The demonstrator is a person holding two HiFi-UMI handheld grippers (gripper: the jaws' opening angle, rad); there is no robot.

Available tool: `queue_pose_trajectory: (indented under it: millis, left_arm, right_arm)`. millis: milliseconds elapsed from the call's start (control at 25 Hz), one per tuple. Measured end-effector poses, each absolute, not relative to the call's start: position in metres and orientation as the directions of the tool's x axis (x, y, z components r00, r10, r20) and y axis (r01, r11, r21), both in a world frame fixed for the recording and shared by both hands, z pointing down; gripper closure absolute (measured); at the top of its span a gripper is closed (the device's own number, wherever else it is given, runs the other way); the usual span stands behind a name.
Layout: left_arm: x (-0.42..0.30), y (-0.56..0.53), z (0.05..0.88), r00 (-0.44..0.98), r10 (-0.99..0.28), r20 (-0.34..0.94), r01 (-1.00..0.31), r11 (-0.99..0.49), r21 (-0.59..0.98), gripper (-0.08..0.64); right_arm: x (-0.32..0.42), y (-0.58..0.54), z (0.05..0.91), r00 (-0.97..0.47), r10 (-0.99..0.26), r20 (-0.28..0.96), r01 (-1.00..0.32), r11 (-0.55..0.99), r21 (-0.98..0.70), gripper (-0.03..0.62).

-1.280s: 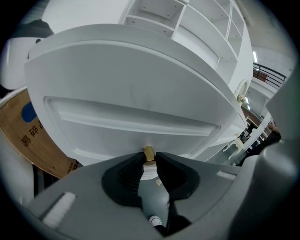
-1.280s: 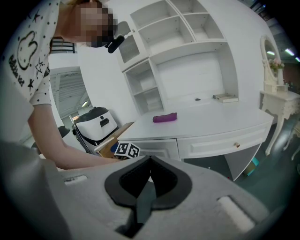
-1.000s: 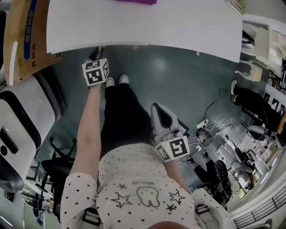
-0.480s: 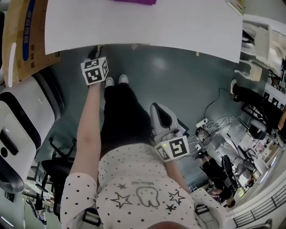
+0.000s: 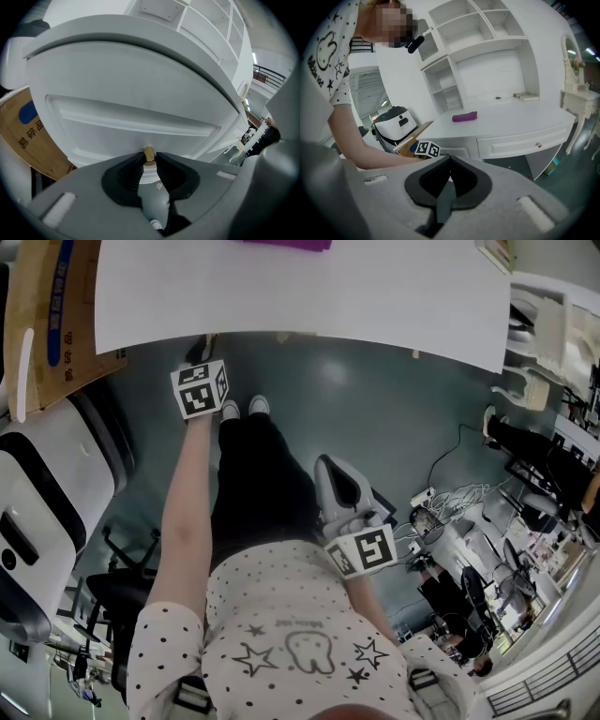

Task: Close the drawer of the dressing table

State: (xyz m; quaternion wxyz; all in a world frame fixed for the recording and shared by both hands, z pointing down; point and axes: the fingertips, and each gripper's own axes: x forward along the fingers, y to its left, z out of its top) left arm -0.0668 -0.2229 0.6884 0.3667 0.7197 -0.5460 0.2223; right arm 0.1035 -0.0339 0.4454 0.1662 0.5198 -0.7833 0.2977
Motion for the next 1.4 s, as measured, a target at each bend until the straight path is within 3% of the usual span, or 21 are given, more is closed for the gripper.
queue_pose_trajectory:
  millis: [760, 1200, 1400]
  left_arm:
    - [-0.069, -0.224, 0.692, 0.330, -0.607, 0.723, -0.942, -0.158, 0.297, 0.468]
    - [-0.066, -0.229, 0.688, 0.339, -0.609, 0.717, -0.939, -0.173, 0.297, 0.466]
    - [-0.066, -0.228, 0.690, 0.339, -0.596, 0.728, -0.940, -0.186, 0.285, 0.466]
  right_arm:
    - [0.095, -0.031, 0.448, -0.405, -0.711, 0.576, -0.914, 0.286, -0.290, 0.598]
    - [0.050, -0.029, 0.424, -0.497, -0.679, 0.541, -0.856, 0.486, -0.176, 0.598]
    - [0.051, -0.024, 0.424, -0.493, -0.677, 0.547, -0.857, 0.486, -0.172, 0.598]
